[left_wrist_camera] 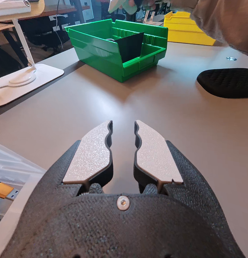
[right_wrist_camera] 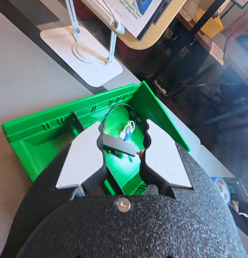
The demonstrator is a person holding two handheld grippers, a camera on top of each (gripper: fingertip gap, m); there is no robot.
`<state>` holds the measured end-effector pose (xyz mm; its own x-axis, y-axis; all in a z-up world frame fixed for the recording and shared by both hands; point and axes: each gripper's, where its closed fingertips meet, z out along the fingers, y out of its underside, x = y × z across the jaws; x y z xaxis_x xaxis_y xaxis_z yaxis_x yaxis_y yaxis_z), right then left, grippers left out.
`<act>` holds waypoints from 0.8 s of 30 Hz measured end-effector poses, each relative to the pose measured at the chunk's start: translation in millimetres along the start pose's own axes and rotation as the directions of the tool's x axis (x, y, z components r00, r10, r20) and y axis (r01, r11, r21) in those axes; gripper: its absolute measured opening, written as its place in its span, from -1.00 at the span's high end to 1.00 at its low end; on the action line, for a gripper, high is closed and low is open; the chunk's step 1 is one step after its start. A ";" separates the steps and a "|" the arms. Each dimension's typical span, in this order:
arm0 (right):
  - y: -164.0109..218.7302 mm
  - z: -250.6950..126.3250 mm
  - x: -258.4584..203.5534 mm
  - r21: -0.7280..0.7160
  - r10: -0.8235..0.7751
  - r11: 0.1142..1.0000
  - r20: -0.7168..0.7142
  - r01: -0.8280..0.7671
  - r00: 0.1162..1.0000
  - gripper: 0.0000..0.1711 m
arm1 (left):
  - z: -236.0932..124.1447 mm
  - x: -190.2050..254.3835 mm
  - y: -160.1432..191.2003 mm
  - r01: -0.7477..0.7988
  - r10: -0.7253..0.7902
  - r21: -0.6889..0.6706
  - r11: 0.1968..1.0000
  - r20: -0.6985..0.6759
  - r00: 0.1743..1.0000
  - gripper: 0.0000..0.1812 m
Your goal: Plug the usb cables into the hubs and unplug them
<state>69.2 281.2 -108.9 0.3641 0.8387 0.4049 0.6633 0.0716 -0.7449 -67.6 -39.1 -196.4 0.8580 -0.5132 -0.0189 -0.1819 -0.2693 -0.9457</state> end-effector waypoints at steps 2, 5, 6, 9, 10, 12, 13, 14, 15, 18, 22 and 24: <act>-4.0 -11.8 -4.4 0.025 -0.004 1.000 -0.005 0.004 1.000 0.36 | 2.1 0.1 2.8 -0.003 0.003 -0.010 1.000 0.005 1.000 0.67; -8.1 -27.2 -14.7 0.057 -0.007 0.998 0.000 0.007 1.000 0.36 | 4.3 -0.8 5.3 -0.016 0.017 -0.020 1.000 0.020 1.000 0.67; -9.3 -31.8 -18.8 0.070 -0.008 0.998 0.002 0.008 1.000 0.36 | 4.7 -1.5 5.4 -0.022 0.022 -0.020 1.000 0.028 0.999 0.67; -12.7 -45.1 -32.7 0.112 -0.002 0.994 0.010 0.001 1.000 0.36 | 3.9 -4.8 3.7 -0.038 0.038 -0.013 0.999 0.055 0.998 0.67; -13.6 -49.5 -37.8 0.129 0.004 0.992 0.013 -0.006 1.000 0.36 | 3.1 -6.4 3.0 -0.043 0.043 -0.009 0.999 0.065 0.997 0.67; -15.7 -59.0 -50.2 0.183 0.042 0.982 0.028 -0.046 0.999 0.38 | 1.0 -10.6 0.8 -0.046 0.046 0.003 0.999 0.089 0.995 0.67; -16.8 -63.9 -58.4 0.219 0.076 0.972 0.049 -0.085 0.996 0.39 | -0.3 -13.0 -0.8 -0.048 0.047 0.011 0.999 0.102 0.994 0.67; -17.5 -68.7 -67.4 0.260 0.116 0.957 0.075 -0.132 0.990 0.41 | -2.0 -15.8 -2.7 -0.051 0.048 0.021 0.998 0.117 0.992 0.67; -17.2 -73.0 -77.1 0.298 0.157 0.937 0.105 -0.182 0.982 0.45 | -3.8 -18.9 -4.3 -0.053 0.049 0.029 0.998 0.133 0.990 0.67; -9.8 -78.7 -109.7 0.377 0.263 0.868 0.205 -0.324 0.943 0.56 | -8.6 -25.6 -7.2 -0.049 0.042 0.042 0.998 0.161 0.986 0.68; 2.2 -76.1 -137.7 0.474 0.313 0.792 0.226 -0.385 0.923 0.75 | -13.6 -31.3 -10.8 -0.034 0.022 0.064 0.997 0.183 0.983 0.73; 4.7 -76.7 -144.0 0.508 0.324 0.765 0.227 -0.396 0.918 0.93 | -16.4 -36.3 -12.3 -0.057 0.042 0.066 0.996 0.213 0.976 0.73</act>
<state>70.0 119.4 -130.1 0.4009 0.9161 0.0102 0.0317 -0.0028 -0.9995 -104.4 -30.5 -178.7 0.9322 -0.3389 -0.1271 -0.1986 -0.1854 -0.9624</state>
